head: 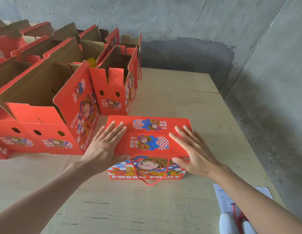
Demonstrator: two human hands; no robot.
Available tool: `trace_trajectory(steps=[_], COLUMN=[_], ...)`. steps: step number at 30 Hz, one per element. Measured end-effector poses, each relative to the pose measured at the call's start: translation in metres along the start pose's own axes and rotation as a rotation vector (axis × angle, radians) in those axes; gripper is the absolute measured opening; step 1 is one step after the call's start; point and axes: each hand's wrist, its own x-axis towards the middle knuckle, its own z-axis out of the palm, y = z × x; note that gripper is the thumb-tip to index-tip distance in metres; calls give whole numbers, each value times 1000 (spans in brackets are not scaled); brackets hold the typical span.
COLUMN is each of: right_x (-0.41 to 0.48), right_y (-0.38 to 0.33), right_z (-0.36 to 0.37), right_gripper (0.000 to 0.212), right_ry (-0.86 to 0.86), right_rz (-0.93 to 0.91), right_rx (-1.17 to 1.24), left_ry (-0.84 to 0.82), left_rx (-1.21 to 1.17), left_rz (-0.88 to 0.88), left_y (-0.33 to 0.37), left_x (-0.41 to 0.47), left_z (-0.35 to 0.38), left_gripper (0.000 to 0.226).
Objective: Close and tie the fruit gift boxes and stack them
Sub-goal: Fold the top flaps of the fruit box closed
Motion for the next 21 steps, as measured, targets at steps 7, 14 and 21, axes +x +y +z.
trace_trajectory(steps=[7, 14, 21], right_x=[6, 68, 72], right_y=[1, 3, 3], right_z=[-6, -24, -14], right_gripper=[72, 65, 69], right_ry=[-104, -64, -174], right_rz=[47, 197, 389], right_rx=[23, 56, -115], left_ry=[-153, 317, 408], left_rx=[73, -45, -666], left_rz=[-21, -145, -391], left_y=[-13, 28, 140], left_x=[6, -17, -40], left_z=[5, 17, 56], left_gripper=[95, 83, 70])
